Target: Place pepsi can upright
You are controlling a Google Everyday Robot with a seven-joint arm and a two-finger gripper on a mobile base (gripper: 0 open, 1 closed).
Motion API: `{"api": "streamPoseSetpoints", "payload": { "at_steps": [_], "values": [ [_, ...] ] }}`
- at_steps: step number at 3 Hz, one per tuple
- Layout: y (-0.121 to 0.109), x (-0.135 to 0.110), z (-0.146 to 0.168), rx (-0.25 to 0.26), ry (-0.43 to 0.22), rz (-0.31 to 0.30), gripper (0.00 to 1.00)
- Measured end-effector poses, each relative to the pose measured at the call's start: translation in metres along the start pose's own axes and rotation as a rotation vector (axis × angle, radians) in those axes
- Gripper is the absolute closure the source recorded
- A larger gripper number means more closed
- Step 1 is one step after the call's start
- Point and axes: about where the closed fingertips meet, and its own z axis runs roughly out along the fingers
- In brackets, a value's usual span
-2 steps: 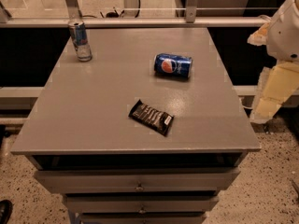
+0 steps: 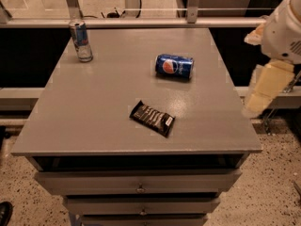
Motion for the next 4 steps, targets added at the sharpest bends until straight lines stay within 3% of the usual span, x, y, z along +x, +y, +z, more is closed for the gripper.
{"api": "streamPoseSetpoints", "payload": {
  "at_steps": [2,3,4],
  "values": [
    [-0.07,-0.036,0.06,0.017,-0.106,0.058,0.0],
    [-0.125,-0.077,0.105,0.008,-0.199,0.105,0.0],
    [-0.157,-0.106,0.134,0.013,-0.234,0.115,0.0]
  ]
}}
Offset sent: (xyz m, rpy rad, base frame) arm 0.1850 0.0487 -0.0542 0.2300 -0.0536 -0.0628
